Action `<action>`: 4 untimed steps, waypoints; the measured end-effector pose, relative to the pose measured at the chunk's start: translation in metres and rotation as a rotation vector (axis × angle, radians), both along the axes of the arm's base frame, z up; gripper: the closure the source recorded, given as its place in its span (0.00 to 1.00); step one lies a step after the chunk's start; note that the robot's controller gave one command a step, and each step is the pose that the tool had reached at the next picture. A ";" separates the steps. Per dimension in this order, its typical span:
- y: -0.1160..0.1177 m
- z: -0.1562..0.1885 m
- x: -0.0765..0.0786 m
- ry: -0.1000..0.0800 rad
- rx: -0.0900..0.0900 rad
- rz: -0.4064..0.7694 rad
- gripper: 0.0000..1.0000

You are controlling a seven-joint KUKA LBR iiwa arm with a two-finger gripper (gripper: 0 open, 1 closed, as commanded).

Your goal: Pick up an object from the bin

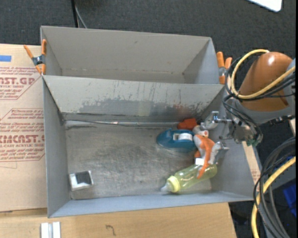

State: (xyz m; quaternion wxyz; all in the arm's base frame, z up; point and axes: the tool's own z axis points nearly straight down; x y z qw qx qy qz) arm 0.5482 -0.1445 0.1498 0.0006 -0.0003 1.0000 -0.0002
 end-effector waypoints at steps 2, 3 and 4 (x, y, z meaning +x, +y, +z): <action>0.007 -0.034 -0.061 -0.009 -0.007 0.339 0.00; 0.008 -0.022 -0.064 0.000 0.001 0.543 0.00; 0.038 -0.074 -0.056 -0.020 -0.012 0.643 0.00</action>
Offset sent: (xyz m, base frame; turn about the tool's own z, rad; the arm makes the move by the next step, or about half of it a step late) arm -0.0688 0.0137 -0.0288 -0.3507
